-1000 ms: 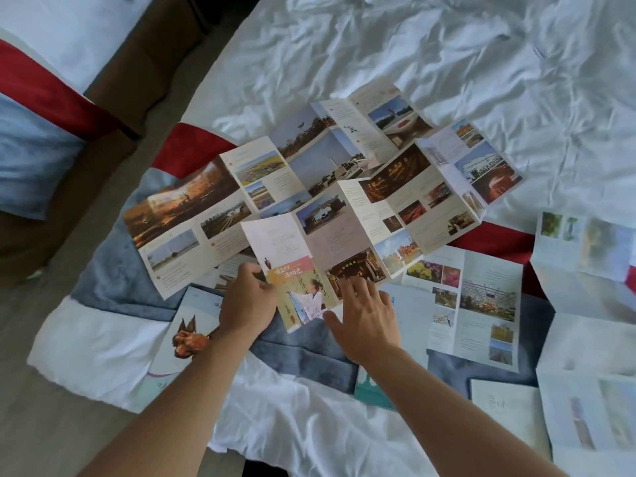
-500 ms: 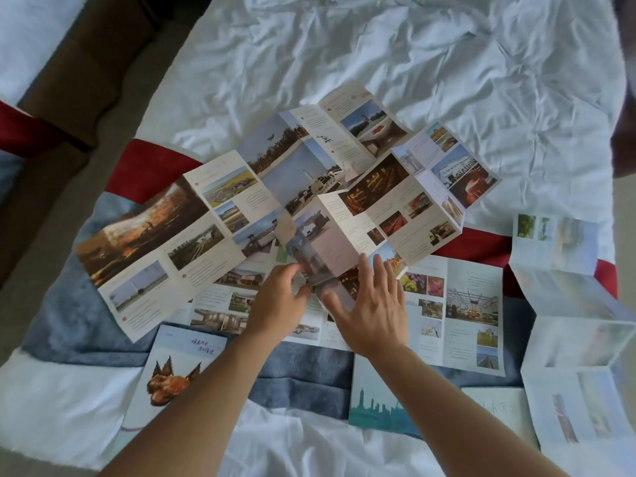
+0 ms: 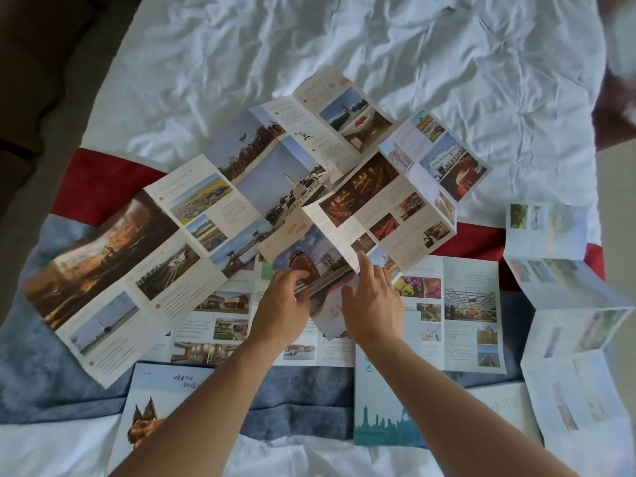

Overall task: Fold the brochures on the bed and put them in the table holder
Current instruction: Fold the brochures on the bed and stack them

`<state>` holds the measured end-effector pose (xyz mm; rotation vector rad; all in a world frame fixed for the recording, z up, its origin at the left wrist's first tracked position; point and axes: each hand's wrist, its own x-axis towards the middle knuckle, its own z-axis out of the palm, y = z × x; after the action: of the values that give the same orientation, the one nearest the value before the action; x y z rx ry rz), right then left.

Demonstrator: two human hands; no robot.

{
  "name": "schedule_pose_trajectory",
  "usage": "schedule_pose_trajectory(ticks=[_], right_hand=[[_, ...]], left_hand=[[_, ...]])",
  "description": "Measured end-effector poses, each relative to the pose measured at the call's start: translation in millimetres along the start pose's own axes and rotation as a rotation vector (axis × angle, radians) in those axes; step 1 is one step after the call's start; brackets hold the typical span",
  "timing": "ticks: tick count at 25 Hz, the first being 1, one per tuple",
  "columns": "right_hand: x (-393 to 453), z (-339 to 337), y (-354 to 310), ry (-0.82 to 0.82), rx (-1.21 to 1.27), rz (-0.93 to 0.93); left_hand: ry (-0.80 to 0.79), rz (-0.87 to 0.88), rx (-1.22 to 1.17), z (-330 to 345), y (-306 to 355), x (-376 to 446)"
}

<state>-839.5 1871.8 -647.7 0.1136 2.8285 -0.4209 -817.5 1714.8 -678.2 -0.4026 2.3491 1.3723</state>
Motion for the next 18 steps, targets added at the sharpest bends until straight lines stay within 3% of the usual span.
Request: schedule_pose_trajectory(ticks=[10, 18], right_hand=[[-14, -18, 0, -0.067, 0.06, 0.007], [-1, -64, 48, 0.014, 0.053, 0.051]], left_hand=[[0.01, -0.037, 0.024, -6, 3, -9], [-0.044, -0.088, -0.056, 29, 49, 0]])
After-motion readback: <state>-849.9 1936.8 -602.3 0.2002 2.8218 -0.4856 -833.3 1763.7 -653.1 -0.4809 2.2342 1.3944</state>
